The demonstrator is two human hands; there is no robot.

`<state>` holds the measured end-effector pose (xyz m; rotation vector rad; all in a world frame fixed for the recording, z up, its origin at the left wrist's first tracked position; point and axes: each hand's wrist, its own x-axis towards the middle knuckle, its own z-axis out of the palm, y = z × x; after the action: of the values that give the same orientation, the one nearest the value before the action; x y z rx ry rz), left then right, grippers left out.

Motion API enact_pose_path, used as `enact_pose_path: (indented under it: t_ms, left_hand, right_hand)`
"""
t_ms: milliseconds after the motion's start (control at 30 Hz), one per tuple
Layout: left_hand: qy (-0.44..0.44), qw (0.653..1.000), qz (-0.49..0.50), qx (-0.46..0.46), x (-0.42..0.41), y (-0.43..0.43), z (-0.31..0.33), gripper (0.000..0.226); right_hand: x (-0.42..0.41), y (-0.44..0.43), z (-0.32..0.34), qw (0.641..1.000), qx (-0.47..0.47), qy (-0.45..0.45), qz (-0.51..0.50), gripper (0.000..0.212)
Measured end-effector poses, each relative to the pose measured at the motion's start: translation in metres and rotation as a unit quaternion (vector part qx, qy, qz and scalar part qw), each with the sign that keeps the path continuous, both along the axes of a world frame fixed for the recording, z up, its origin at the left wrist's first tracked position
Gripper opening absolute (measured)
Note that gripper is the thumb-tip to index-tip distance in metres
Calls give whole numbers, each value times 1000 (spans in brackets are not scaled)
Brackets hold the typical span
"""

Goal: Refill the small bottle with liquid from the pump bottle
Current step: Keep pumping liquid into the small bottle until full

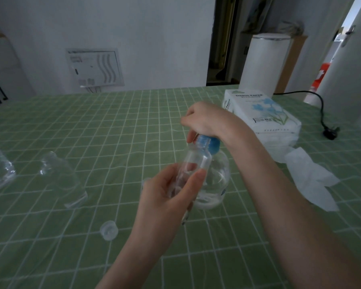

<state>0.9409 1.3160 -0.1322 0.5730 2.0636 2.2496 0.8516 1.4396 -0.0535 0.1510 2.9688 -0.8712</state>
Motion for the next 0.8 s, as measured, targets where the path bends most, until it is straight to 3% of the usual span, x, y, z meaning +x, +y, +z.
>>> enact_pose_path:
  t_ms: [200, 467, 800]
  left_hand:
    - [10, 1000, -8, -6, 0, 0, 1, 31]
    - [-9, 1000, -20, 14, 0, 1, 2, 24]
    - [6, 1000, -6, -4, 0, -1, -1, 32]
  right_hand:
    - [-1, 2, 10, 999, 2, 33, -9, 31]
    - [-1, -1, 8, 1000, -3, 3, 1, 31]
    - [1, 0, 6, 1000, -10, 12, 5, 35]
